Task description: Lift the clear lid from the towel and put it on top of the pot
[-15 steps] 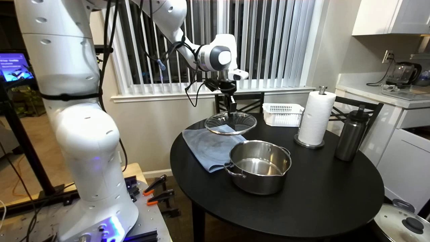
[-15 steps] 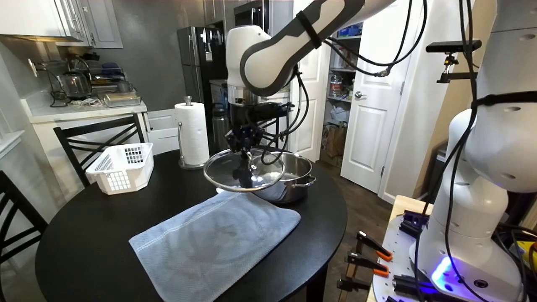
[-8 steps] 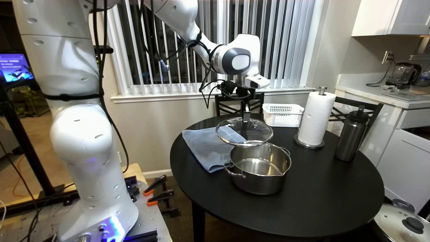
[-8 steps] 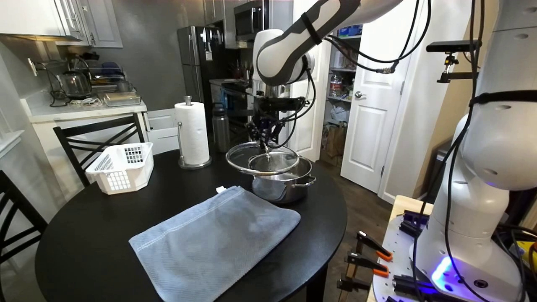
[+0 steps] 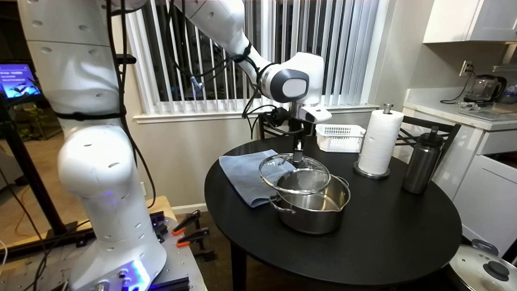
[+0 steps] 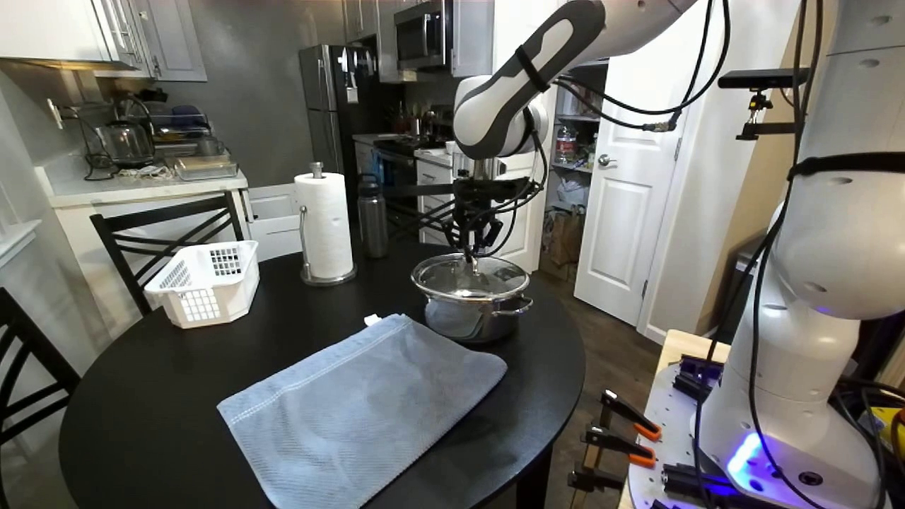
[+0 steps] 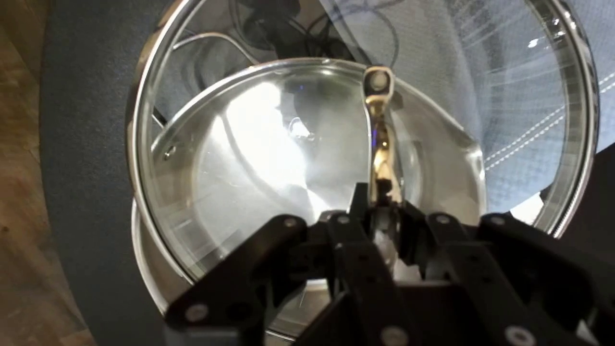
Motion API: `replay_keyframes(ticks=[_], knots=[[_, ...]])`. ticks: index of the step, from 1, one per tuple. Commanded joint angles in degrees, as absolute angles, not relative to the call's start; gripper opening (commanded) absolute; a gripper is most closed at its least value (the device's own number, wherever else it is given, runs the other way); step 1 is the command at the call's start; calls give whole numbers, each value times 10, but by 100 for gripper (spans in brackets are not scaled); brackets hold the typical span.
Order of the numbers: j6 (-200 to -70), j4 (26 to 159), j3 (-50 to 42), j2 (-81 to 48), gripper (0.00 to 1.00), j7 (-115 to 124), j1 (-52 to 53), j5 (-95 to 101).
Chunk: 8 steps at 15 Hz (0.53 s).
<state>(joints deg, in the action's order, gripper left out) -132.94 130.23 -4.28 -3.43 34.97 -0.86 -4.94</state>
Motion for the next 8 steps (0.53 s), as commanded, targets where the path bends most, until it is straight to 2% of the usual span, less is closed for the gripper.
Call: replay_keyframes(ticks=[1, 8], knots=[[-1351, 1324, -49, -21, 2, 355, -23, -72], [-1421, 1334, -62, -34, 2, 399, -37, -148]])
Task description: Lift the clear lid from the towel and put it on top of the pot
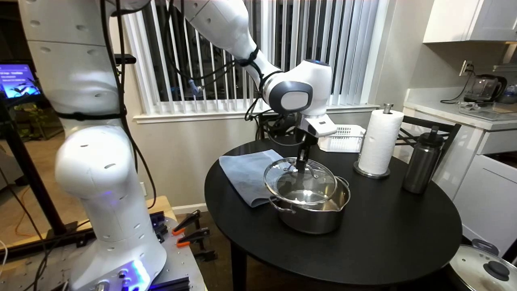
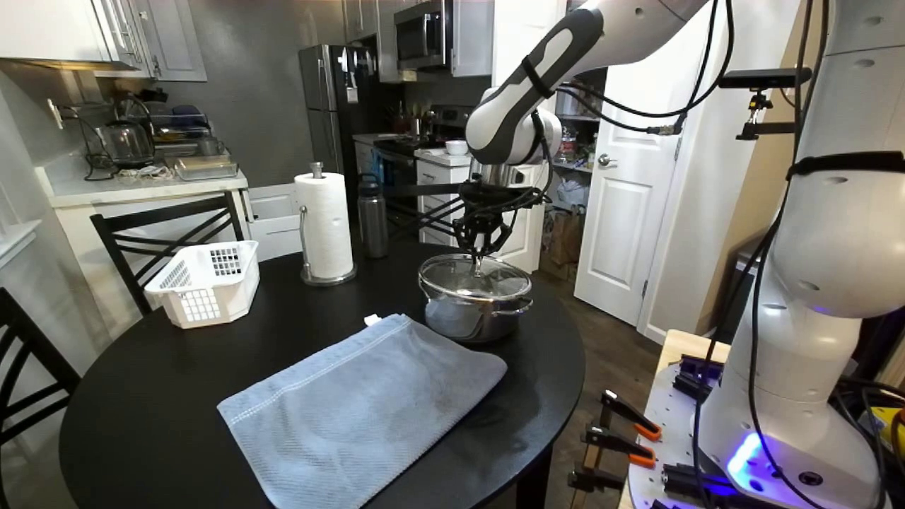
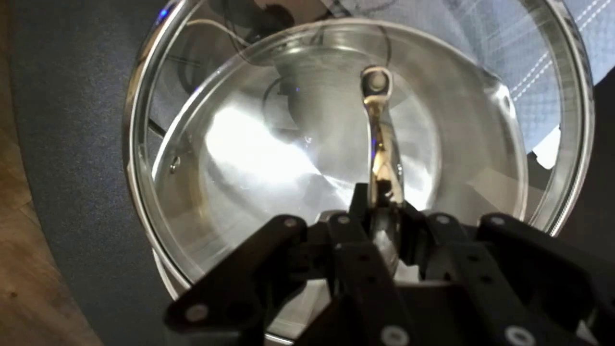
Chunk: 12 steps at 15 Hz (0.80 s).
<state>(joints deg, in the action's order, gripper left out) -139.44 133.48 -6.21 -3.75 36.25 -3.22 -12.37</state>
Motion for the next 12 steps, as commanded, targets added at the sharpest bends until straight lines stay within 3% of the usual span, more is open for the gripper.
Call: replay_keyframes(ticks=[1, 12], knots=[[-1424, 1330, -64, -38, 2, 415, -38, -143], [-1402, 1295, -72, -65, 2, 567, -26, -30]])
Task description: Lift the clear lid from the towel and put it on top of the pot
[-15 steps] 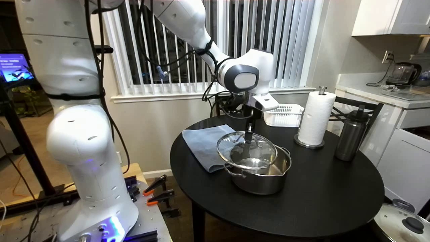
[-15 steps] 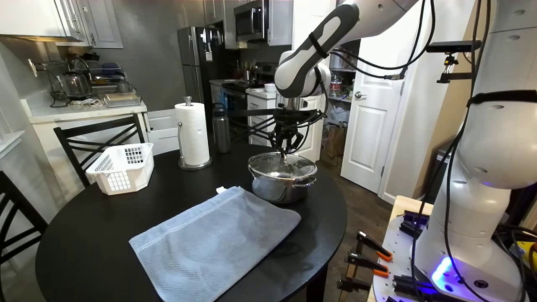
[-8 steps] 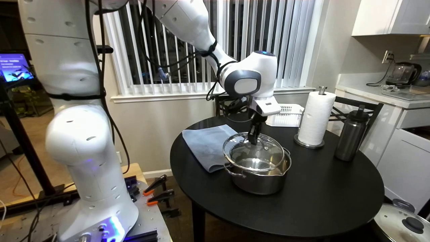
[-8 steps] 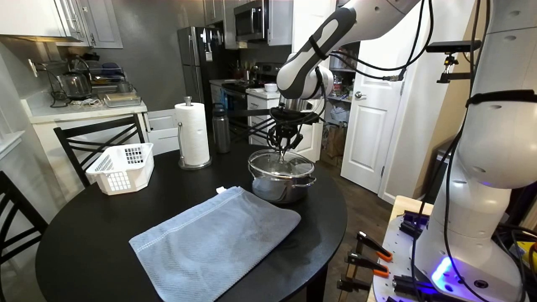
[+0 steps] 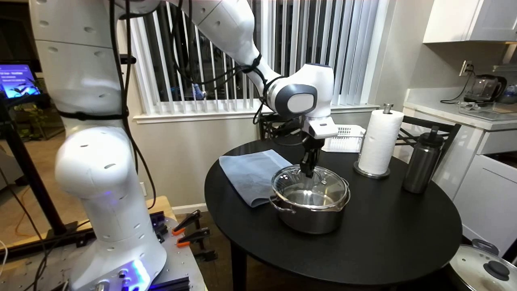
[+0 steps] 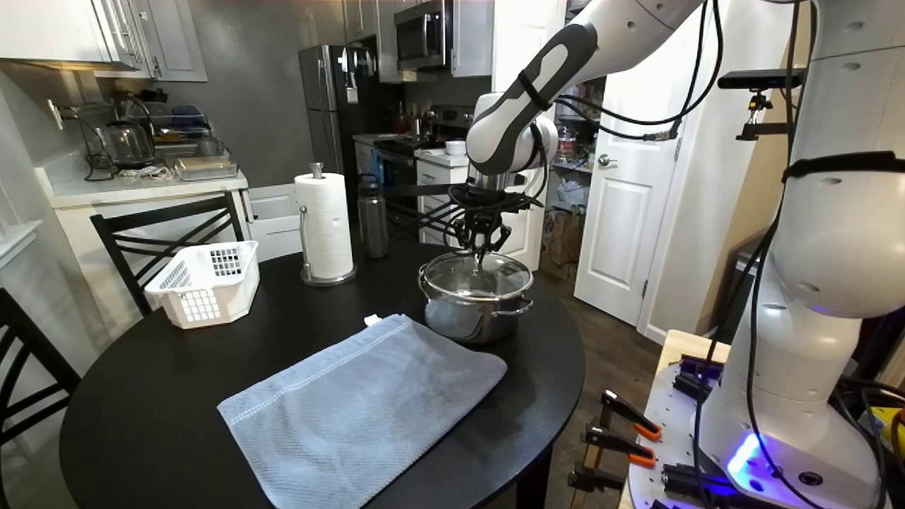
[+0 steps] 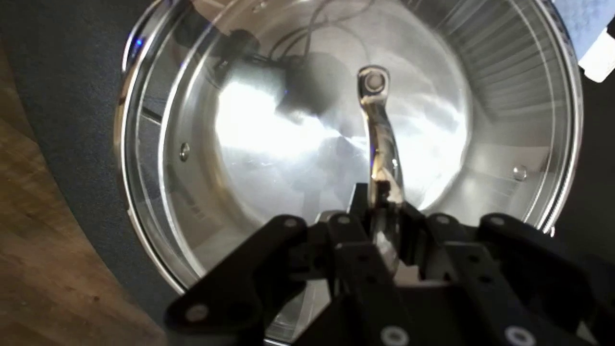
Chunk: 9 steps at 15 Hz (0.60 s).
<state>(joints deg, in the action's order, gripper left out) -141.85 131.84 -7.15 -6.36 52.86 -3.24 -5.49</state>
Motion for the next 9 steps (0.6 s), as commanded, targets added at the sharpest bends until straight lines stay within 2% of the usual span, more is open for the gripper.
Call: replay_keyframes(ticks=[1, 9], knots=[[-1398, 1289, -71, -69, 2, 572, -24, -25], [-1377, 1255, -74, -99, 2, 589, -18, -22]])
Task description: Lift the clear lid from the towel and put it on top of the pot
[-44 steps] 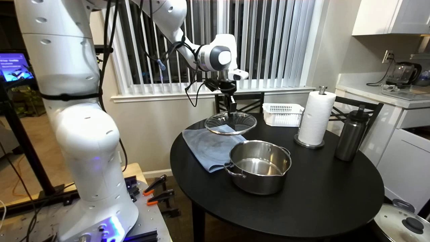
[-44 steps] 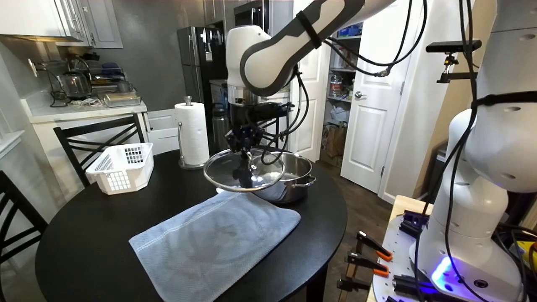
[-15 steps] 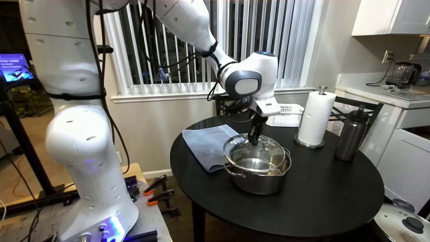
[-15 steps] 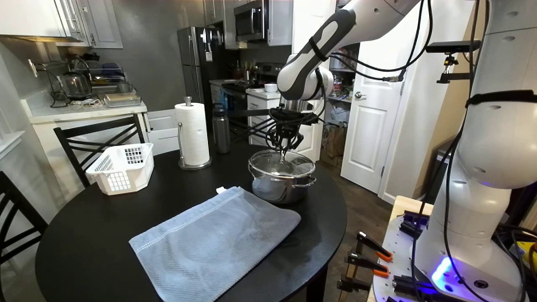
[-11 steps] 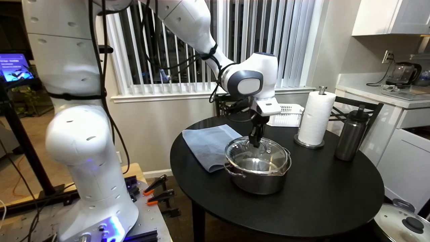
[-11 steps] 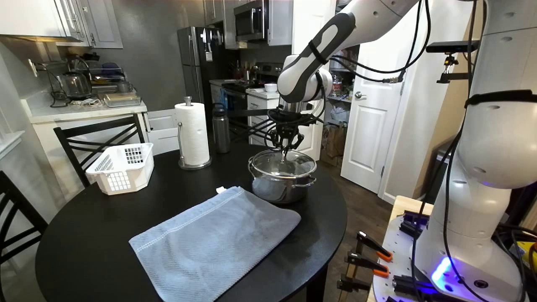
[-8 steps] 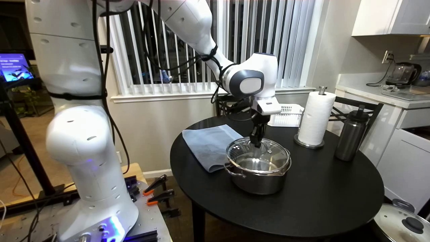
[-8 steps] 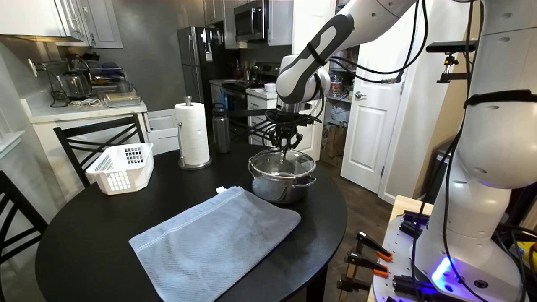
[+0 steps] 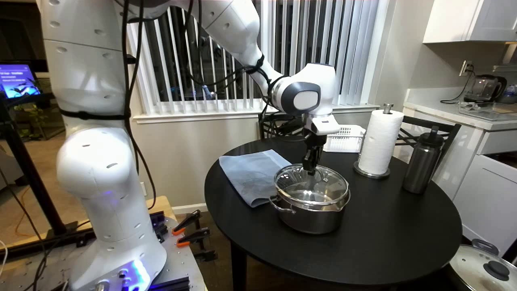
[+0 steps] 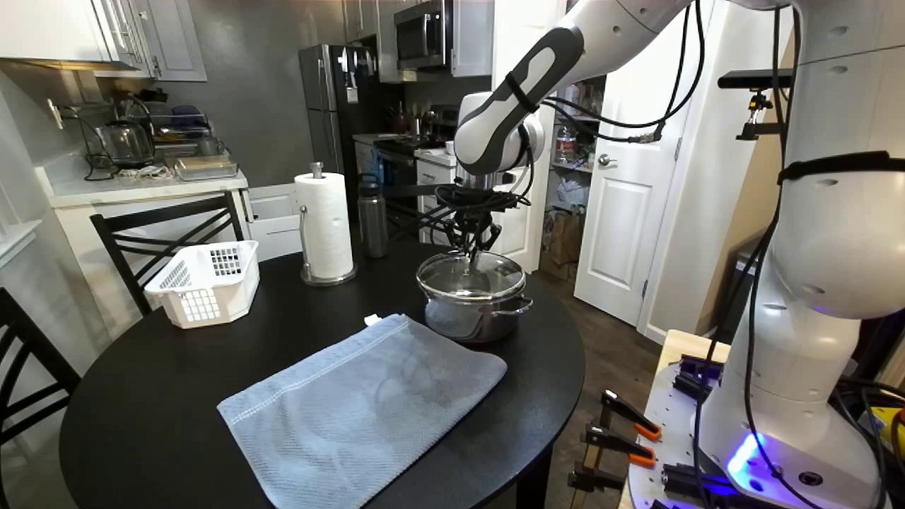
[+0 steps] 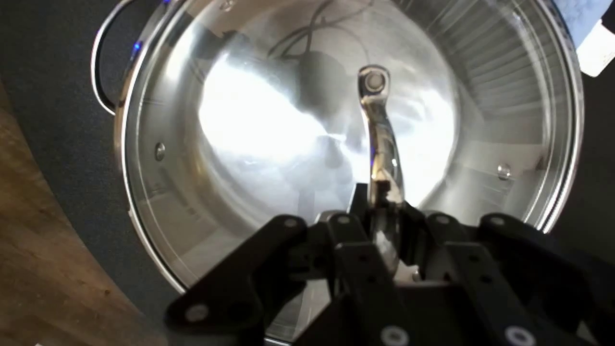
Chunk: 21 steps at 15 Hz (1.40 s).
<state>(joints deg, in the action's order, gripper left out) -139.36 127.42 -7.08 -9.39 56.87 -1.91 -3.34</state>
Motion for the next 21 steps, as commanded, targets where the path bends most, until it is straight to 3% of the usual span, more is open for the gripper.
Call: replay_keyframes(ticks=[1, 19, 20, 21], knots=[[-1376, 1253, -75, -102, 2, 588, -18, -22], [-1387, 1253, -80, -106, 2, 583, -15, -17], [-1387, 1253, -78, -105, 34, 577, -15, -23], [-1383, 1253, -77, -104, 35, 576, -15, -24]])
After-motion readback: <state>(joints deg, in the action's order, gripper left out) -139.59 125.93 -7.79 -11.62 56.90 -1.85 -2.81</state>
